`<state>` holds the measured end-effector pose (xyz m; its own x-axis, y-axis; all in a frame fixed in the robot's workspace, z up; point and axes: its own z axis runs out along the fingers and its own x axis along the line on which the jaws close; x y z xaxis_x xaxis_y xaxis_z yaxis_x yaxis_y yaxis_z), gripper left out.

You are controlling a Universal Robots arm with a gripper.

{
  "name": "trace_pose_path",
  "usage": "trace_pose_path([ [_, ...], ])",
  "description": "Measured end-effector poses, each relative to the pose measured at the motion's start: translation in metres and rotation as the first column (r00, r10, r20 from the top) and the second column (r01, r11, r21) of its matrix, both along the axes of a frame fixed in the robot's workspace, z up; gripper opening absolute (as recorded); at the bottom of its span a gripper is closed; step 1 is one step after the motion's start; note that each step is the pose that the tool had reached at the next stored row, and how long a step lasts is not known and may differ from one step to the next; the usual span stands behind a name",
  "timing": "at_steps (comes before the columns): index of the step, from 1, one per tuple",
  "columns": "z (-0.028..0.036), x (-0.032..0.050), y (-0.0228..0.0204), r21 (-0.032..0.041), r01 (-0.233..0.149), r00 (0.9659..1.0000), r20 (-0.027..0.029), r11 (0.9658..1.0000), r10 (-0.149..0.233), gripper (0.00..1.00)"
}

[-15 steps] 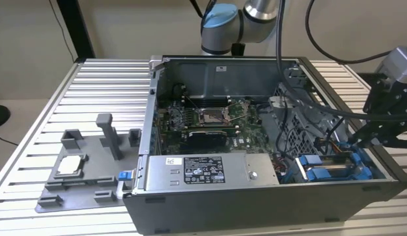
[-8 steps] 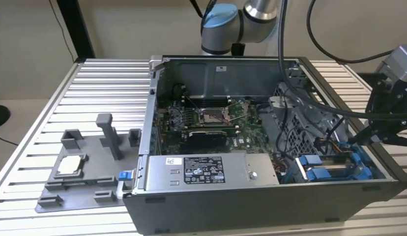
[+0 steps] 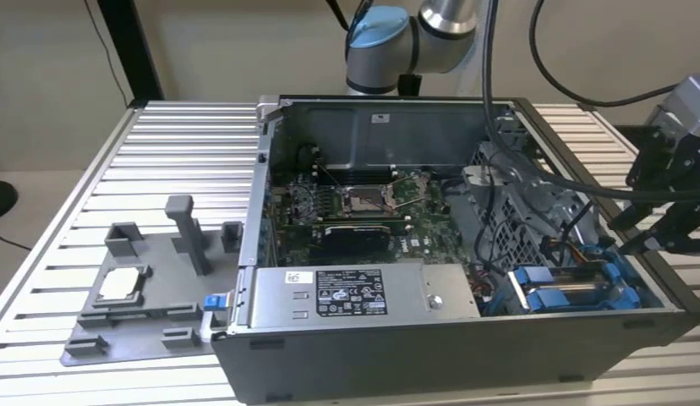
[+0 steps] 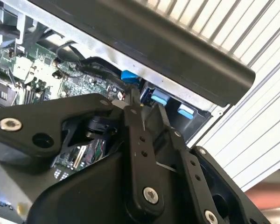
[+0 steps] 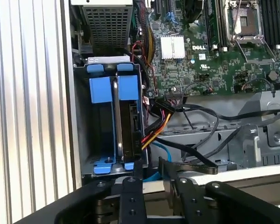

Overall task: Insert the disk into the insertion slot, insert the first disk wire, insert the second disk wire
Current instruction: 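Insert the first disk wire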

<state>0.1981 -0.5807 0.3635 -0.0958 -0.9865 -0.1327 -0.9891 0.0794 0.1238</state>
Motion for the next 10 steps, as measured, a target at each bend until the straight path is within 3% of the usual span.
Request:
trace_pose_path([
  [2, -0.0007, 0.0043, 0.0032, 0.0000, 0.000, 1.0000, -0.0041, 1.0000, 0.000, 1.00],
  [3, -0.0012, 0.0057, 0.0045, 0.0000, 0.000, 1.0000, -0.0090, 1.0000, 0.000, 1.00],
  [4, -0.0017, 0.0066, 0.0059, -0.0007, 0.000, 0.9999, -0.0166, 1.0000, 0.000, 1.00],
  [7, -0.0026, 0.0071, 0.0082, -0.0058, 0.000, 0.9989, -0.0467, 1.0000, 0.000, 1.00],
  [8, -0.0033, 0.0072, 0.0087, -0.0065, 0.000, 0.9987, -0.0516, 1.0000, 0.000, 1.00],
  [10, -0.0063, 0.0086, 0.0095, -0.0064, 0.000, 0.9986, -0.0533, 1.0000, 0.000, 1.00],
])
